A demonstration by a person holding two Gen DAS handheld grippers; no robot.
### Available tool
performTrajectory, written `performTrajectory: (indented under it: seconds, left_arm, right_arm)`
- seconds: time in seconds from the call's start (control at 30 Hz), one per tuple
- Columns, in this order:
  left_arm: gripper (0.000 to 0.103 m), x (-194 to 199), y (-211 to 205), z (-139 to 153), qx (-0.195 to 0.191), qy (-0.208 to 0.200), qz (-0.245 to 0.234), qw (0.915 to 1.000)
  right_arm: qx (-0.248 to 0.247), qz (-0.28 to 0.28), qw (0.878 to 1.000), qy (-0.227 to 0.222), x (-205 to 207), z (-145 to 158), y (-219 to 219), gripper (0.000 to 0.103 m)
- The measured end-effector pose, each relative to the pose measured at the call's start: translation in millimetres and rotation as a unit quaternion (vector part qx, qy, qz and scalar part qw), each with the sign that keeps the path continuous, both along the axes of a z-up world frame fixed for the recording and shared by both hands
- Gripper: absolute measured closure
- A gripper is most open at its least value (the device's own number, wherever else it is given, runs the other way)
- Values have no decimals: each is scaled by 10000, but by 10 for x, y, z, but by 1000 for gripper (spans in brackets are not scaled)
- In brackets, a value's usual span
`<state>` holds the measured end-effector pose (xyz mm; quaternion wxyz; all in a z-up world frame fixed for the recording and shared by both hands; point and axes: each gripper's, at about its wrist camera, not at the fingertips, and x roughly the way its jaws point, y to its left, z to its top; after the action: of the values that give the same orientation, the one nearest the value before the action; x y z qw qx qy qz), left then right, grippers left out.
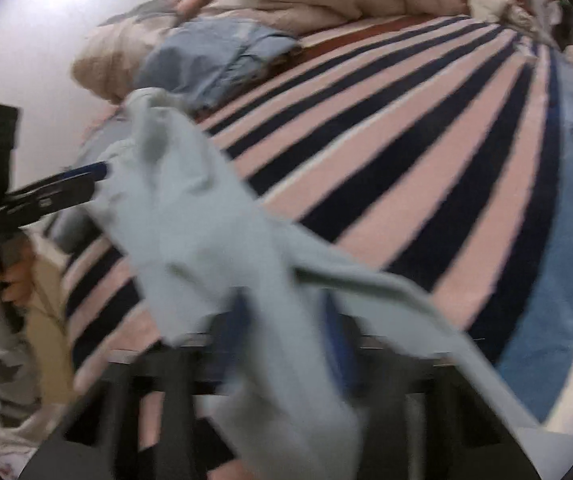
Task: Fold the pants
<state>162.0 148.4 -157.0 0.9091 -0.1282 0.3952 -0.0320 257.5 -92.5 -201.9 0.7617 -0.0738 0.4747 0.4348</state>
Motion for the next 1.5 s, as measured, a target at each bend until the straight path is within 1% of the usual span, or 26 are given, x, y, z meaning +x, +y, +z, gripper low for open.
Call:
performTrajectory:
  seconds: [0.07, 0.17, 0.3, 0.37, 0.43, 0.53, 0.6, 0.63, 0.67, 0.73, 0.77, 0.8, 0.83, 0.87, 0.9, 0.93, 1.03, 1.07, 1.17, 1.23, 1.33, 1.37, 1.4, 1.43, 1.47, 1.5]
  left_arm:
    - [20, 11, 1, -10, -23, 24, 9, 10000]
    - [20, 19, -32, -11, -39, 34, -10, 10000]
    - [20, 31, -116, -22, -95, 60, -90, 9999]
    - [20, 61, -195, -47, -150, 117, -172, 9997]
    - [20, 103, -295, -82, -132, 190, -237, 9995]
    - [20, 228, -451, -165, 0, 382, -186, 9991]
    - [20, 357, -545, -264, 122, 626, -47, 9980]
    - [20, 400, -570, -313, 252, 738, 84, 9969]
    - [20, 456, -604, -381, 517, 849, 333, 9945]
    - [21, 485, -625, -451, 862, 842, 618, 9908]
    - [23, 487, -625, -477, 969, 823, 712, 9893]
    - [37, 476, -609, -494, 1049, 805, 814, 9879]
    - [54, 458, -584, -501, 1102, 798, 897, 9866]
    - [62, 428, -555, -489, 1127, 767, 960, 9860]
    - [82, 391, -525, -463, 1067, 719, 954, 9871]
    - [88, 357, -502, -435, 1040, 690, 945, 9877]
    - [94, 191, -463, -342, 1030, 429, 1044, 9883]
    - [94, 65, -435, -308, 979, 279, 1136, 9883]
    - [94, -244, -336, -289, 790, 81, 1405, 9869]
    - [94, -438, -284, -338, 778, 123, 1555, 9847]
    - [94, -615, -221, -361, 922, 225, 1671, 9814]
    - [92, -660, -177, -352, 837, 189, 1689, 9819]
    - [81, -691, -92, -306, 617, 119, 1677, 9838]
    - [60, -698, -24, -254, 472, 52, 1672, 9848]
    - [49, -681, 44, -151, 473, -90, 1743, 9835]
    - [36, -660, 77, -59, 567, -215, 1804, 9817]
  right_arm:
    - [22, 150, 9996, -231, -142, 55, 30, 96]
    - [180, 379, 9986, -327, -295, 100, 32, 97]
    - [310, 732, 9961, -370, -514, 61, 95, 97]
    - [219, 927, 9945, -437, -639, -1, 142, 97]
    - [167, 993, 9940, -426, -726, -100, 174, 97]
    - [205, 981, 9939, -452, -806, -202, 154, 97]
    - [240, 929, 9941, -516, -849, -215, 133, 96]
    - [231, 899, 9941, -553, -864, -212, 125, 96]
    - [199, 892, 9940, -601, -872, -211, 131, 96]
    - [151, 882, 9938, -654, -865, -207, 151, 96]
    - [143, 874, 9939, -655, -874, -207, 134, 96]
    - [148, 866, 9940, -647, -869, -210, 137, 96]
    - [161, 859, 9941, -636, -856, -212, 140, 96]
    - [172, 848, 9943, -626, -841, -214, 142, 96]
    - [180, 838, 9944, -622, -847, -209, 117, 96]
    - [189, 822, 9945, -613, -842, -210, 113, 96]
    - [198, 776, 9950, -598, -835, -211, 102, 96]
    - [201, 765, 9951, -596, -834, -209, 96, 96]
    - [240, 715, 9954, -592, -824, -202, 82, 96]
    - [256, 684, 9958, -558, -807, -201, 78, 96]
    - [232, 682, 9959, -555, -805, -208, 78, 96]
    - [226, 675, 9959, -551, -800, -209, 78, 96]
    - [237, 666, 9960, -540, -793, -210, 75, 96]
    - [247, 658, 9961, -527, -787, -206, 78, 96]
    - [257, 650, 9962, -514, -783, -205, 79, 96]
    - [261, 644, 9963, -510, -788, -207, 75, 96]
